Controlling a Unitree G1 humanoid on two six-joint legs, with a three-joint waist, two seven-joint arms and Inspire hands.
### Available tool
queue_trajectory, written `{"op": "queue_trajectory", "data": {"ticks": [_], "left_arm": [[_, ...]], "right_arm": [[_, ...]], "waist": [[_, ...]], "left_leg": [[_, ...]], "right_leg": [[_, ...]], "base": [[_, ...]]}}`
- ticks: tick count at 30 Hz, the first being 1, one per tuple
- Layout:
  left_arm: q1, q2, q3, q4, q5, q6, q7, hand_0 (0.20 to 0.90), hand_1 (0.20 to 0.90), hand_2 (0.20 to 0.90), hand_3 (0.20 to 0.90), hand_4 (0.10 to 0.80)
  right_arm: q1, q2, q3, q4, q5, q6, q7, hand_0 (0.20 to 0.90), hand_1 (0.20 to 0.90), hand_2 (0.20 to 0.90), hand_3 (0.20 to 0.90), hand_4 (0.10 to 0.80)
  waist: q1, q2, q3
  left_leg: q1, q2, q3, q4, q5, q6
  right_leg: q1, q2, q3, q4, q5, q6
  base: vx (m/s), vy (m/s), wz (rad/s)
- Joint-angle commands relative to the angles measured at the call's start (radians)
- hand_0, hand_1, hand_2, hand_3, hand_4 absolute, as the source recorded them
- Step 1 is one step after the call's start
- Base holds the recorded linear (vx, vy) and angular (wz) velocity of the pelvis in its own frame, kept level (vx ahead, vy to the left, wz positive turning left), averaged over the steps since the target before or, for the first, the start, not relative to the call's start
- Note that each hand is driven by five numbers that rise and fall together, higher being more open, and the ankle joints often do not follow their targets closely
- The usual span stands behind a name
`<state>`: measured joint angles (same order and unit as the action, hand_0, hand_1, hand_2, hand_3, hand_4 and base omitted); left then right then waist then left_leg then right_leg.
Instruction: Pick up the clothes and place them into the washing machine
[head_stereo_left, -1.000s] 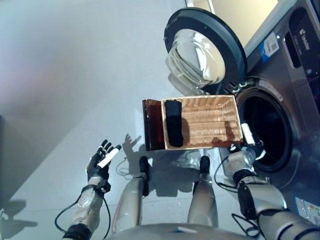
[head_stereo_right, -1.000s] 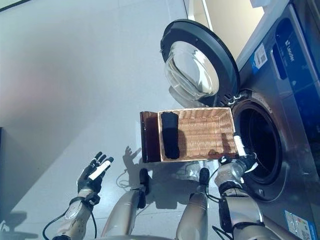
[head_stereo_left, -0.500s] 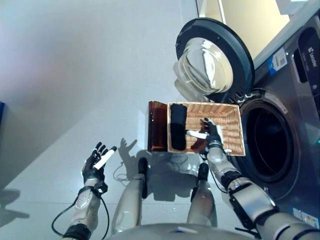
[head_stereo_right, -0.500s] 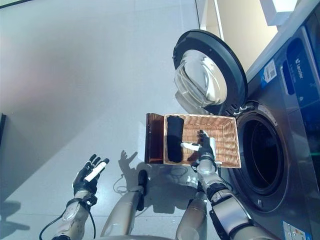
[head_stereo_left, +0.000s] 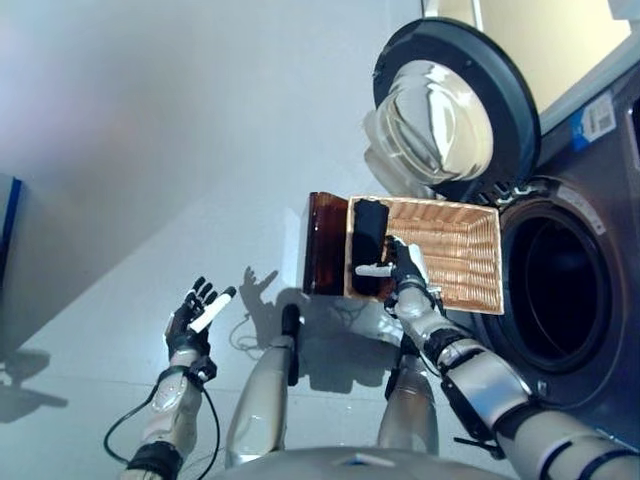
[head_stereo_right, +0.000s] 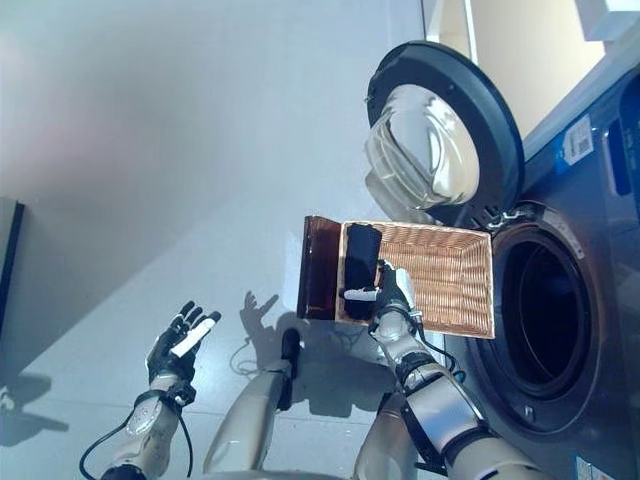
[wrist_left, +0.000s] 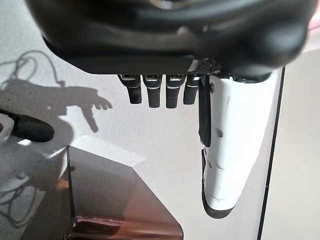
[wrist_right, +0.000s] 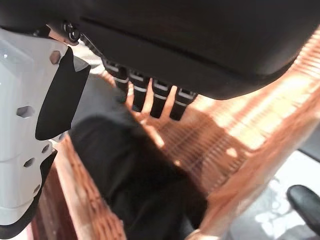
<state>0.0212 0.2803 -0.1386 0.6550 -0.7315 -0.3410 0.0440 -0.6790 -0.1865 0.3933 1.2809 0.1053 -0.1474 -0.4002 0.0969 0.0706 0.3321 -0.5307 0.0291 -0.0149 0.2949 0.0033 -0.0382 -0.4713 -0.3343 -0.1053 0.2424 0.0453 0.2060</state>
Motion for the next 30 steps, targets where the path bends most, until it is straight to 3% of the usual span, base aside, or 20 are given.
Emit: {"op": "queue_trajectory", "data": {"ticks": [1,13,30], "left_arm": [[0.032,0.077,0.028,-0.102,0.021,-0.068,0.014,0.9,0.9,0.9,0.9,0.8],[0.051,0.09,0.029,-0.133,0.025,-0.055,0.026,0.9,0.9,0.9,0.9,0.8],[0.087,0.116,0.034,-0.173,0.026,-0.061,0.062,0.9,0.9,0.9,0.9,0.8]], "right_arm": [[-0.061,-0.005,0.01,-0.029,-0.038,-0.028,-0.045,0.9,0.9,0.9,0.9,0.8],[-0.084,-0.007,-0.007,-0.01,-0.035,-0.014,-0.072,0.9,0.9,0.9,0.9,0.8],[-0.126,-0.006,-0.07,0.043,-0.009,-0.007,-0.18,0.9,0.9,0.9,0.9,0.8]], "waist": [[0.015,-0.003,-0.015],[0.002,-0.001,0.016],[0.007,0.014,0.011]], "left_leg": [[-0.057,0.0,-0.018,0.078,-0.016,-0.05],[-0.159,0.0,-0.015,0.263,-0.086,-0.039],[-0.254,0.001,-0.008,0.367,-0.126,-0.031]], "right_leg": [[-0.053,-0.015,0.028,0.082,0.053,-0.045],[-0.171,-0.01,0.071,0.282,-0.029,-0.066],[-0.284,-0.01,0.105,0.399,-0.068,-0.076]], "base": [[-0.071,0.04,0.09],[-0.026,0.021,0.0],[-0.003,0.006,0.0]]}}
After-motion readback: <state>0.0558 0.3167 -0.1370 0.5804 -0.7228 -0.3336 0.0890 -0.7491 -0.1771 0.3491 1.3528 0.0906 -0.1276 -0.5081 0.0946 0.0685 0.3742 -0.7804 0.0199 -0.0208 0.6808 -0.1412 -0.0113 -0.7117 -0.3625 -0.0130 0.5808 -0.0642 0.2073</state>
